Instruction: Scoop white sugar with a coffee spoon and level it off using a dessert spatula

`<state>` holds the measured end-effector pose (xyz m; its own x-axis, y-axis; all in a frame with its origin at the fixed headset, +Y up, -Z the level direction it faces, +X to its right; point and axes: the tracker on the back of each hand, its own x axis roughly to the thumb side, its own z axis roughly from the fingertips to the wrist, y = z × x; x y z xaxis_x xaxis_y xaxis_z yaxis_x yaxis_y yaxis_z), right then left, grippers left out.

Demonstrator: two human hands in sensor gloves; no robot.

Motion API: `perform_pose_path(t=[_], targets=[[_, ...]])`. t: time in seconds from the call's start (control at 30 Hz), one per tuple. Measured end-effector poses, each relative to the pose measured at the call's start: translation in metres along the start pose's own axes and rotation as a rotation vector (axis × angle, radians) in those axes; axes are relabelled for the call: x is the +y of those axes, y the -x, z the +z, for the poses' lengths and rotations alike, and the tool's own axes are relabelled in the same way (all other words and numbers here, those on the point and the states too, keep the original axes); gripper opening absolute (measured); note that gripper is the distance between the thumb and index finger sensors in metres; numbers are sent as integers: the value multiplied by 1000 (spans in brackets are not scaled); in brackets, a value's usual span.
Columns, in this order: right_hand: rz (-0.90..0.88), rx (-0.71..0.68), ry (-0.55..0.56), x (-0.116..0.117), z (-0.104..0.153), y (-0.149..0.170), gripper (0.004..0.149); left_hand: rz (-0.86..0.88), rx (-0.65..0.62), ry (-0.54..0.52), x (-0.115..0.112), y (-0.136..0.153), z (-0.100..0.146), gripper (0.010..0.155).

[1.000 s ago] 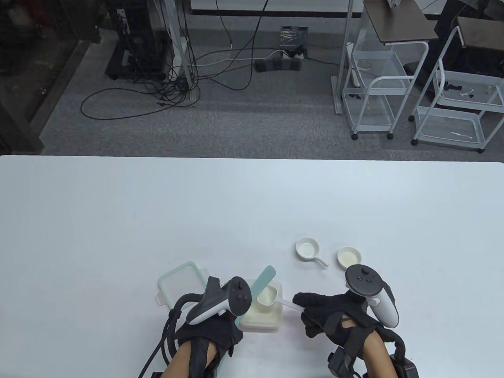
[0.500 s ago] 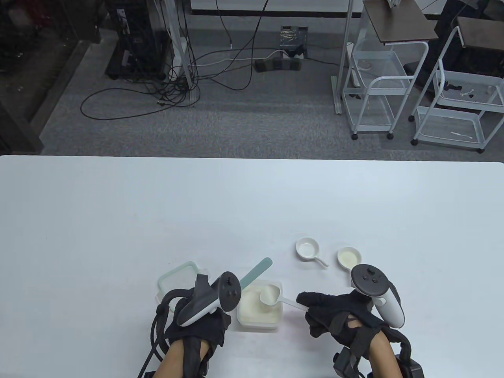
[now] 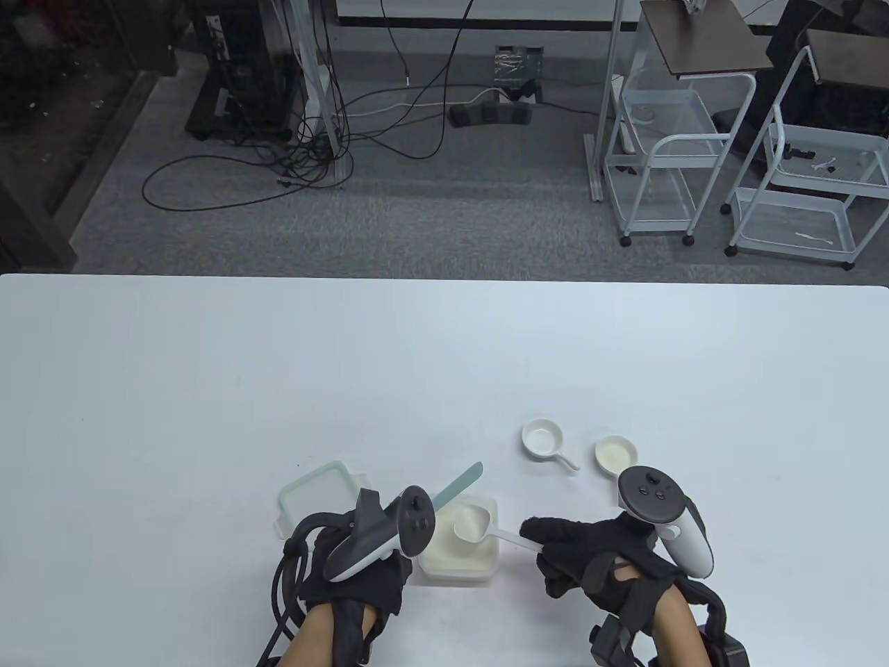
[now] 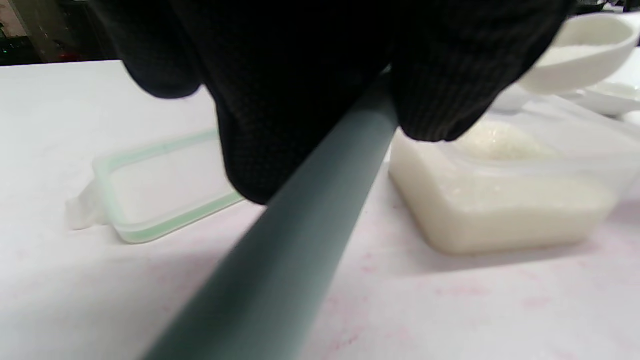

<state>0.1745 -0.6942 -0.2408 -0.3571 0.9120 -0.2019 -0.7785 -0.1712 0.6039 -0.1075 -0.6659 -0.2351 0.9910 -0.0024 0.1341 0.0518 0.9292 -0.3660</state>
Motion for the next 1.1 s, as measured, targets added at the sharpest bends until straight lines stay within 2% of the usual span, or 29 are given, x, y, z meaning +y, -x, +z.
perform_pose_path(t=[0.17,0.27,0.33,0.53,0.67,1.1], targets=[[-9,-6,-4,0,0,0,50,45,-39,-81,6,4,1,56],[-4,5,-14,1,0,0,50,-127,-26,121,-5,-1,-4,57],[-3,9,-16,2,-1,1,50,-126,10,85,-7,-2,-4,55],[-4,4,-15,2,-1,1,50,-45,-4,54,-4,3,-5,57],[-7,1,-11,1,0,0,50,-27,46,-30,1,11,-4,57],[-6,8,0,1,0,1,50,-47,108,7,-11,24,-18,58]])
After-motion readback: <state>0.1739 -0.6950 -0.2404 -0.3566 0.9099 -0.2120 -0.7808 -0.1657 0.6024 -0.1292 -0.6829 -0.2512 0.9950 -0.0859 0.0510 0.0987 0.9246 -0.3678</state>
